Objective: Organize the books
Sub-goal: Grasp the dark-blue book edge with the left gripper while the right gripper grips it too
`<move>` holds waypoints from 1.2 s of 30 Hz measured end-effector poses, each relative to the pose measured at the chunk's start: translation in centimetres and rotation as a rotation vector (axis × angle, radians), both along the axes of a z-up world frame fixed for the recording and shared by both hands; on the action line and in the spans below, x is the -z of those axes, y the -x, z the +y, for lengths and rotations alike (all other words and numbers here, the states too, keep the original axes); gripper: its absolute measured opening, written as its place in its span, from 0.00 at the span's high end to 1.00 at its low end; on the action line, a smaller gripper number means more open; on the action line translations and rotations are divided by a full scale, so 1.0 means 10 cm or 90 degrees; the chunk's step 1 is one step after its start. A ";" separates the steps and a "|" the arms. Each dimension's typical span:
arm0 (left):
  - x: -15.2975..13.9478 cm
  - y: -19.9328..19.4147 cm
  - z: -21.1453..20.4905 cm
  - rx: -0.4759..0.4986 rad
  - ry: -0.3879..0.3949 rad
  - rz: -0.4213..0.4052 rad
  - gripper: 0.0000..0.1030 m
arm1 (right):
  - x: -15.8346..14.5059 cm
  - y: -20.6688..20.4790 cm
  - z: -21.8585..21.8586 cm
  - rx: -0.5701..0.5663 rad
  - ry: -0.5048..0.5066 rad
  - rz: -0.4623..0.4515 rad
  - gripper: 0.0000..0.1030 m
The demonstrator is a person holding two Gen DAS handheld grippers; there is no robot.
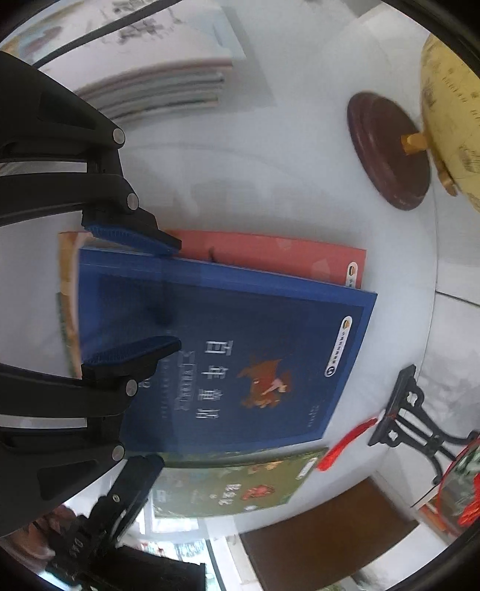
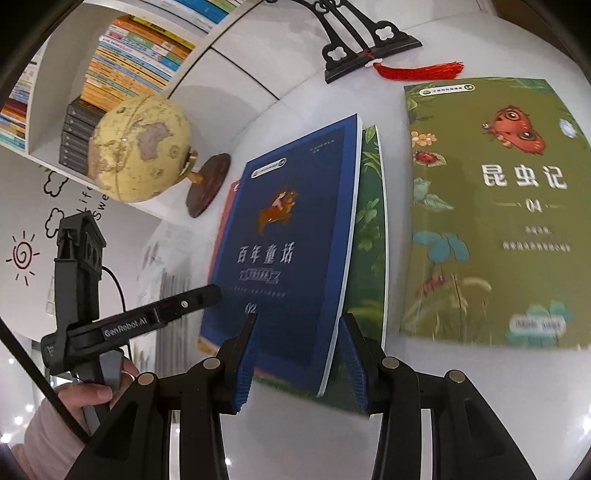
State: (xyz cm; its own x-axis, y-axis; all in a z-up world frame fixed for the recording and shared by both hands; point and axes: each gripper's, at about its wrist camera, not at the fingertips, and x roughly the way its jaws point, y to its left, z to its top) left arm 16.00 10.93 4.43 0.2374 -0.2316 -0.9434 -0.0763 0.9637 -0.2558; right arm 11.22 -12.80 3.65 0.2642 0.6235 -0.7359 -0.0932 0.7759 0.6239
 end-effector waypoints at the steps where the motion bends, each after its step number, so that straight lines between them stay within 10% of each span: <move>1: 0.01 -0.03 0.03 -0.004 0.015 -0.007 0.58 | 0.02 -0.03 0.01 0.001 0.000 -0.003 0.60; 7: 0.06 -0.21 0.13 0.007 0.053 -0.021 0.55 | 0.10 -0.13 0.04 -0.003 -0.010 -0.029 0.51; 12: 0.09 -0.37 0.18 0.000 0.104 -0.036 0.33 | 0.11 -0.20 0.06 -0.022 -0.028 -0.064 0.45; 22: -0.03 -0.35 0.04 0.025 0.042 -0.087 0.35 | 0.14 -0.30 0.03 -0.003 -0.097 -0.068 0.26; 28: -0.29 -0.24 0.16 -0.010 0.291 -0.148 0.35 | 0.23 -0.30 -0.26 0.015 -0.194 -0.023 0.52; 36: 0.09 -0.26 -0.05 0.027 0.153 -0.048 0.60 | 0.28 -0.34 -0.27 0.031 -0.259 0.005 0.67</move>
State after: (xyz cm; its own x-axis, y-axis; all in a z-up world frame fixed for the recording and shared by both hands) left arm 18.63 10.44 3.48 0.2899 -0.4579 -0.8404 -0.0089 0.8768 -0.4808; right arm 14.61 -15.47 0.81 0.2956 0.8512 -0.4336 -0.0560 0.4685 0.8817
